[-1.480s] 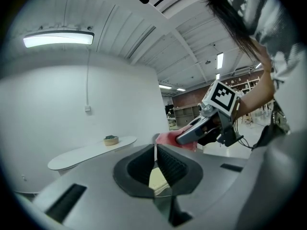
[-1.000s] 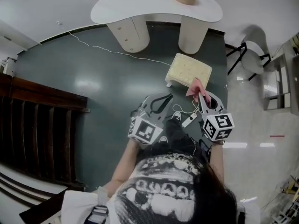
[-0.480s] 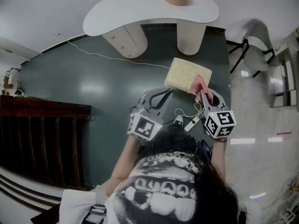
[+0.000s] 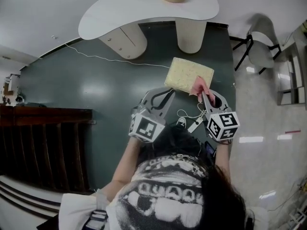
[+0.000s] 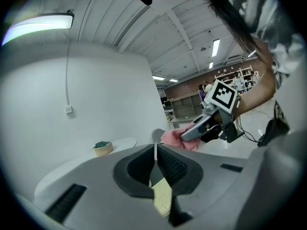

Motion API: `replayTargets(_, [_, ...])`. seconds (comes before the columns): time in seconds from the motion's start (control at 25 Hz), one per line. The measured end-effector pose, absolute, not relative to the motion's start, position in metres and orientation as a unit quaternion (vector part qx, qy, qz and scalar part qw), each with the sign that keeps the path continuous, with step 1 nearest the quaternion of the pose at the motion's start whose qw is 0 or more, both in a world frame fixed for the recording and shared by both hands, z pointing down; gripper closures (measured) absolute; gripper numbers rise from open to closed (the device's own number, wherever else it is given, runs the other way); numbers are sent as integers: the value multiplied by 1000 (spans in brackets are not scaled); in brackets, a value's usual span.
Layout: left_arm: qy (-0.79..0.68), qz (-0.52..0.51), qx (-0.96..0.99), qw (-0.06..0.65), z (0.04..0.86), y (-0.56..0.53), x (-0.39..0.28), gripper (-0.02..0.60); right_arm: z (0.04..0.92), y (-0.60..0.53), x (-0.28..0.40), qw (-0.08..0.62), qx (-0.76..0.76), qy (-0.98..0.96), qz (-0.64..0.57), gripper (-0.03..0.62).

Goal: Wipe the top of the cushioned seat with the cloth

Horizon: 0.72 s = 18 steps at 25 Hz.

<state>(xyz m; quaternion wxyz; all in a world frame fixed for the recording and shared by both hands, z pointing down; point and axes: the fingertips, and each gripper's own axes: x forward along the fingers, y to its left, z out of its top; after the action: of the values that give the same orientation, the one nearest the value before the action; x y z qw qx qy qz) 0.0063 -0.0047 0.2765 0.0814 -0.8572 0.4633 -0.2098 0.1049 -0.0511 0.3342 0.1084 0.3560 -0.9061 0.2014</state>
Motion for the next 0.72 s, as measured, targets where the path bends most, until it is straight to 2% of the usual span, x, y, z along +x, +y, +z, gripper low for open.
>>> replayTargets(0.36, [436,-227,-868,75,289,-19,19,565,354,-61,118,117,366,-897,220,585])
replayTargets(0.72, [397,-233,-882,104,295,-54,2,565,378,-85,102,138,379,-886,227,585])
